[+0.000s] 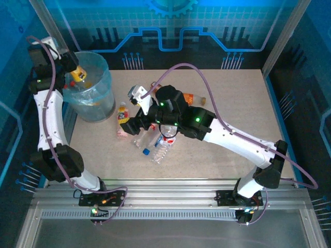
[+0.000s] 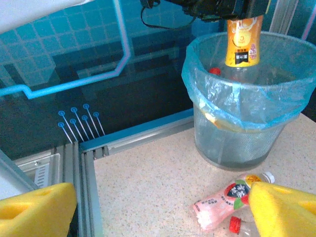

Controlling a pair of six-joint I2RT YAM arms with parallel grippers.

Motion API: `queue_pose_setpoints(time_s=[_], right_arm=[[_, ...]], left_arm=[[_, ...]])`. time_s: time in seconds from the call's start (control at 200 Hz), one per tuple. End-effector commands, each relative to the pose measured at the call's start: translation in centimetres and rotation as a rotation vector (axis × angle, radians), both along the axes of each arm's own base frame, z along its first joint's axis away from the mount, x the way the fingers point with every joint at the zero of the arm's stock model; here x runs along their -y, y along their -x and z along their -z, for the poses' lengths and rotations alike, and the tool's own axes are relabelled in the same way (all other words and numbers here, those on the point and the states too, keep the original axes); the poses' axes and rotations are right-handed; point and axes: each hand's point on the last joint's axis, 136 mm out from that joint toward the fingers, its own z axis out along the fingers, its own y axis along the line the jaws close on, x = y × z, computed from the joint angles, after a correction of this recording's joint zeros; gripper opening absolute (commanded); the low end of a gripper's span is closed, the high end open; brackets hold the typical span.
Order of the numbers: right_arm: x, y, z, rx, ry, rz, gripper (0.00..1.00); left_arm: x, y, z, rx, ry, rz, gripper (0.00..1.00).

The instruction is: Put the plastic bottles in the bin

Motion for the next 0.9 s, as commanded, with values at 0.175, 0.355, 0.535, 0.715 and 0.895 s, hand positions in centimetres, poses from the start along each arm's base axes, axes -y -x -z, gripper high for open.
queue_pose_setpoints(time_s=[0.175,0.355,0.535,0.715,0.895], right_arm=[[0.0,0.1,1.2,0.001,0.041,0.004,0.92],[-0.5,0.0,1.8,-0.018,0.056,-0.003,0.92],[-0.7,0.0,2.3,-0.027,0.07,-0.009,0.92],[-0.6,0.1,2.7,-0.03,0.09,-0.011,0.92],[-0.5,0.0,2.9,-0.023,0.101,-0.007,0.92]], left_arm=[[0.7,-1.9,4.5,-0.004,-0.067,0.112,0.41],[1.5,-2.2,7.2,-0.05,-0.143,0.162,0.41],[3.6,-3.3,9.5,-0.104,-0.237,0.25,0.42],[3.6,-3.8,11.8,-0.175,-0.189,0.248,0.43],[2.8,-3.7,12.6,-0.199,-0.15,0.215,0.45]])
